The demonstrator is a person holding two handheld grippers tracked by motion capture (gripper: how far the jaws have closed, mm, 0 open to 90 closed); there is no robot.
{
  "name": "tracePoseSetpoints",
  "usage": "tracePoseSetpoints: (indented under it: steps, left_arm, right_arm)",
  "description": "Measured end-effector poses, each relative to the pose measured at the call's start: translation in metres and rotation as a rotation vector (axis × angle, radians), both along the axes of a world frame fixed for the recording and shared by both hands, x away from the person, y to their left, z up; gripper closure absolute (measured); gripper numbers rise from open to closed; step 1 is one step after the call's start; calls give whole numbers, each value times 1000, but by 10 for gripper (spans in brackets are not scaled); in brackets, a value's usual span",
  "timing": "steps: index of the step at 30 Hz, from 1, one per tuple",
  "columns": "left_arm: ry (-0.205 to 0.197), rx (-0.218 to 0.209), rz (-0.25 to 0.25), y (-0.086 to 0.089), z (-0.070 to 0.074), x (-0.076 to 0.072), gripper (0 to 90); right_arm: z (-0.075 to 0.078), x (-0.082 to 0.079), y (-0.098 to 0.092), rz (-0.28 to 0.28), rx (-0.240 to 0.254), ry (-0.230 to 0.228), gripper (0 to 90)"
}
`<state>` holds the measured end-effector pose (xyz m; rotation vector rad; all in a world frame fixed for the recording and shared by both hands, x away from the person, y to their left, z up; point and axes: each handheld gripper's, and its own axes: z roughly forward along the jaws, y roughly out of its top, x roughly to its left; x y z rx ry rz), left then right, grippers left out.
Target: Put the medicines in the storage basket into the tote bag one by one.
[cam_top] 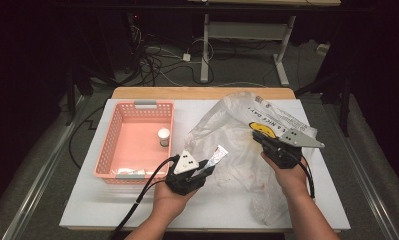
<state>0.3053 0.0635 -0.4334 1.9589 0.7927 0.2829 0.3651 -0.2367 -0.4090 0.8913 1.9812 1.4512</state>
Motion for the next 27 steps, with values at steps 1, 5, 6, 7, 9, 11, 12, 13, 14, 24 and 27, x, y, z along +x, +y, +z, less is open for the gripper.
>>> tracePoseSetpoints:
  steps: [1,5,6,7,9,11,12,13,14,24,27]
  left_arm:
    - [0,0,0,0,0,0,688]
    - [9,-4,-6,-11,-3,8,688]
    - [12,-4,-7,-13,-3,9,688]
    - [11,-3,-8,-16,-3,11,688]
    - [10,-3,-7,-19,-3,14,688]
    - [8,-6,-4,-22,-2,18,688]
    - [7,-8,-3,-23,-1,19,688]
    - [5,-6,-1,-24,-1,21,688]
    - [5,-5,0,-26,-1,22,688]
    - [16,10,10,-36,-4,36,688]
    - [16,15,16,-39,-5,39,688]
  right_arm:
    - [0,0,0,-2,2,1,900]
    - [0,0,0,0,1,3,900]
    - [0,-1,1,2,0,3,900]
    - [0,-1,1,1,0,2,900]
    - [0,0,0,0,3,0,900]
    - [0,-1,0,-1,4,1,900]
    - [0,0,0,1,3,-6,900]
    - [0,0,0,2,2,-5,900]
    - [0,0,-1,2,1,-6,900]
    - [1,0,0,3,5,-5,900]
    - [1,-1,0,3,5,-3,900]
